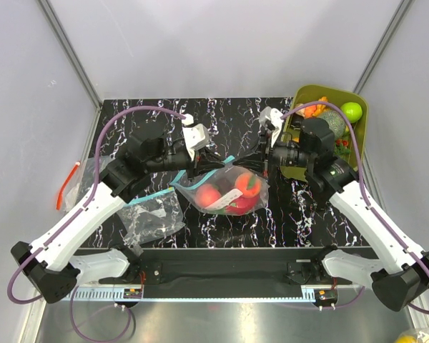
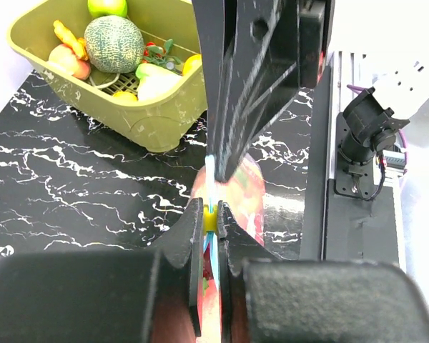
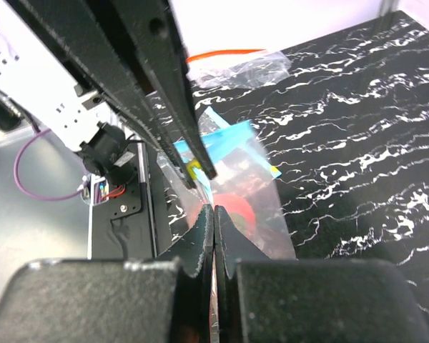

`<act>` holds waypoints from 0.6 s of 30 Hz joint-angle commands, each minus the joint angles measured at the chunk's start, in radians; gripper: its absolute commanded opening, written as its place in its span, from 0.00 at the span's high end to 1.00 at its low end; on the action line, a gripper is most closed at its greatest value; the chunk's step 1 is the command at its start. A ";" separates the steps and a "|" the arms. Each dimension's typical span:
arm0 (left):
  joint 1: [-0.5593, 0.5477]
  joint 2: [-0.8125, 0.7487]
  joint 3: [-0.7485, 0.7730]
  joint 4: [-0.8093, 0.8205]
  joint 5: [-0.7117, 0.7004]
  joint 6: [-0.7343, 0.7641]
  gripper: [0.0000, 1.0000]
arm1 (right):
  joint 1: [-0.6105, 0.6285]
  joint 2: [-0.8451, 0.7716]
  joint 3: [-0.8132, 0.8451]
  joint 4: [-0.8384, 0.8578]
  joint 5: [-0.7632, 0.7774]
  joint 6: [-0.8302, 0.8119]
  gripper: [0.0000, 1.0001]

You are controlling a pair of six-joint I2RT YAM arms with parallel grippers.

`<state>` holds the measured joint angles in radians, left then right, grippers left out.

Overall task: Place the food in the zip-top bag and seal the zipper
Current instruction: Zip the zipper food storage bag at the center of the board.

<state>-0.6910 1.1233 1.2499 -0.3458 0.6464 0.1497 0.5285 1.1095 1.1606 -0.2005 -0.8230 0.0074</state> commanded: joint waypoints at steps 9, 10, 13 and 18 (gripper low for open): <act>0.053 -0.094 -0.107 0.021 -0.005 -0.015 1.00 | -0.182 -0.083 0.014 0.179 0.038 0.114 1.00; 0.056 -0.099 -0.115 0.024 -0.008 -0.016 1.00 | -0.192 -0.082 0.017 0.173 0.044 0.114 1.00; 0.062 -0.112 -0.133 0.022 -0.014 -0.016 1.00 | -0.237 -0.085 0.024 0.164 0.058 0.117 1.00; 0.065 -0.120 -0.141 0.030 -0.001 -0.018 1.00 | -0.248 -0.027 0.016 0.188 -0.129 0.149 0.91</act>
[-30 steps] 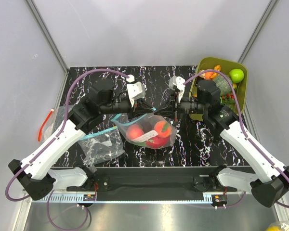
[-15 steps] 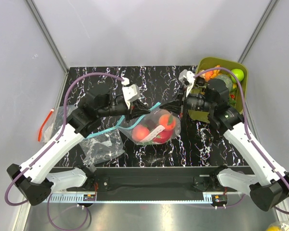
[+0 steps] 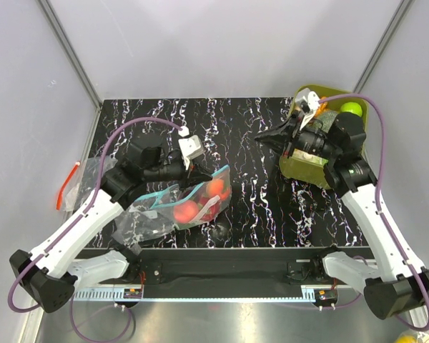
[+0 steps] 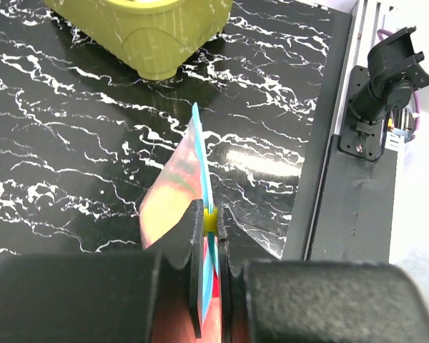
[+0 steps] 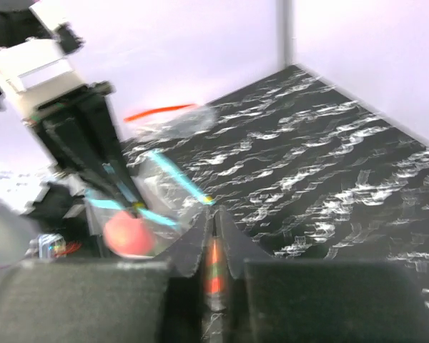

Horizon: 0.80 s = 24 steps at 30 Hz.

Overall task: Place the food in the zip-top bag and seal the zipper
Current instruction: Zip the zipper food storage bag at the center of the board.

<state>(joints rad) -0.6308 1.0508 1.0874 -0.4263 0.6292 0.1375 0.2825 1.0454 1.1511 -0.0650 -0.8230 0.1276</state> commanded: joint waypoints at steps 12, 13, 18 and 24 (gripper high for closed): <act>0.005 0.014 0.149 0.043 0.089 0.025 1.00 | 0.141 0.145 0.125 -0.295 -0.225 -0.316 0.23; 0.005 0.020 0.161 0.028 0.093 0.027 1.00 | 0.158 0.151 0.134 -0.303 -0.220 -0.327 0.22; 0.005 0.049 0.242 -0.012 0.115 0.047 1.00 | 0.198 0.177 0.144 -0.309 -0.200 -0.350 0.21; 0.005 0.066 0.266 -0.014 0.119 0.047 1.00 | 0.225 0.203 0.164 -0.272 -0.200 -0.327 0.25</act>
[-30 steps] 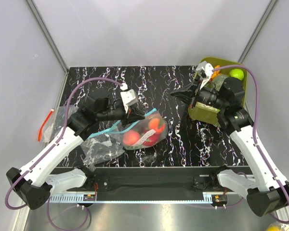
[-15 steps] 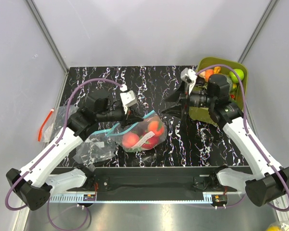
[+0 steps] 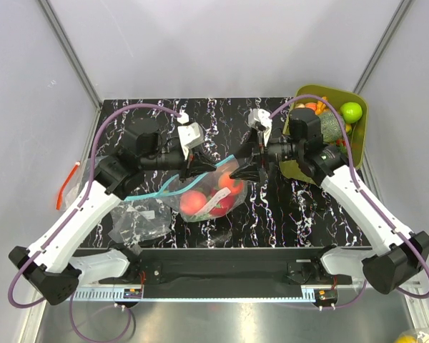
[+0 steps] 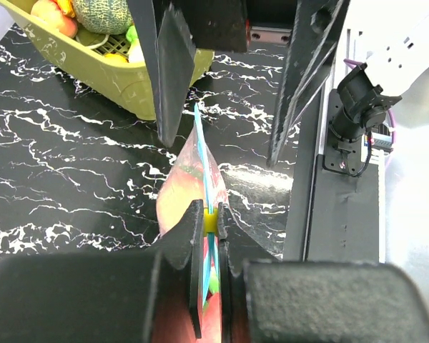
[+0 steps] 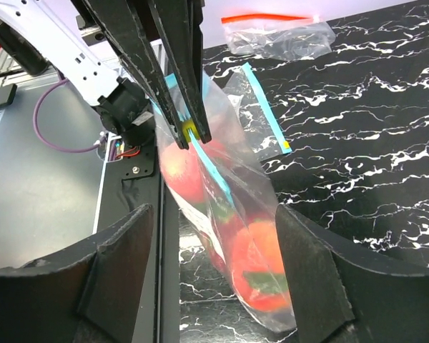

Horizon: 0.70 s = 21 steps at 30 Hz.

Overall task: Place the food in the zip-top bag and seal the zipper
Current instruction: Zip the zipper food storage bag at the center of the board.

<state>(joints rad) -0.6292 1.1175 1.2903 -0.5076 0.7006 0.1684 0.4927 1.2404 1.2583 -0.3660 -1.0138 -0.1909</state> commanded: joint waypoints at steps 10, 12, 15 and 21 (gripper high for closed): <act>0.002 0.045 0.109 0.023 0.079 0.037 1.00 | 0.055 0.071 0.151 -0.063 0.006 -0.068 0.52; 0.002 0.053 0.119 0.011 0.076 0.051 1.00 | 0.064 0.086 0.170 -0.112 0.014 -0.099 0.63; 0.002 0.054 0.122 0.010 0.077 0.057 1.00 | 0.070 0.094 0.176 -0.162 0.024 -0.128 0.84; 0.003 0.048 0.107 0.014 0.070 0.057 1.00 | 0.070 0.076 0.167 -0.206 0.064 -0.166 1.00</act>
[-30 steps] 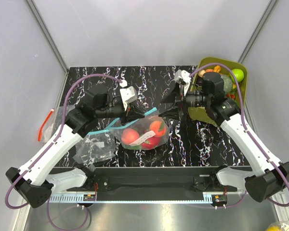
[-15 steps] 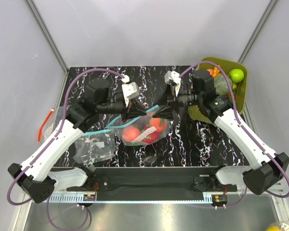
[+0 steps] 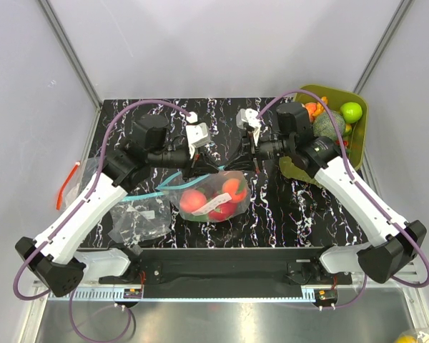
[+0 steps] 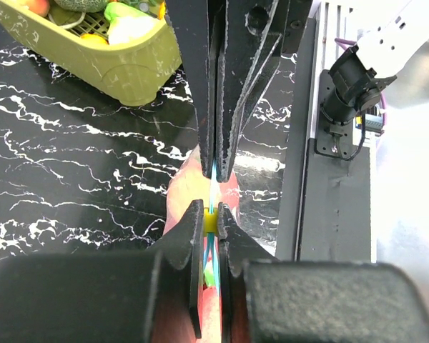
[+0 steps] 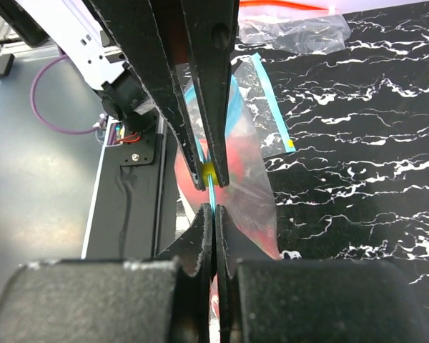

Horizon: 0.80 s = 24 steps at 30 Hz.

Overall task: Place the food in the zip-top bag and seal the zipper
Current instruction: Zip the zipper food storage bag at the center of the board.

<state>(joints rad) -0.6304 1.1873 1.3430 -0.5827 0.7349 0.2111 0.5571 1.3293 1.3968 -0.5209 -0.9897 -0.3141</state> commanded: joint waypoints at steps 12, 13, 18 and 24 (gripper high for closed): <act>0.009 -0.110 -0.084 0.083 -0.060 0.037 1.00 | -0.189 -0.156 -0.091 0.182 0.142 0.088 1.00; 0.009 -0.114 -0.091 0.080 -0.065 0.037 1.00 | -0.241 -0.160 -0.097 0.221 0.123 0.136 1.00; 0.015 -0.132 -0.110 0.061 -0.097 0.034 1.00 | -0.293 -0.165 -0.119 0.242 0.171 0.145 1.00; 0.028 -0.169 -0.145 0.050 -0.184 0.011 1.00 | -0.393 -0.151 -0.148 0.320 0.279 0.254 1.00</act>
<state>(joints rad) -0.6170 1.0817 1.2144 -0.5060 0.6075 0.2367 0.2333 1.1896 1.2415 -0.3325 -0.8688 -0.1143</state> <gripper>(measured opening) 0.079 0.012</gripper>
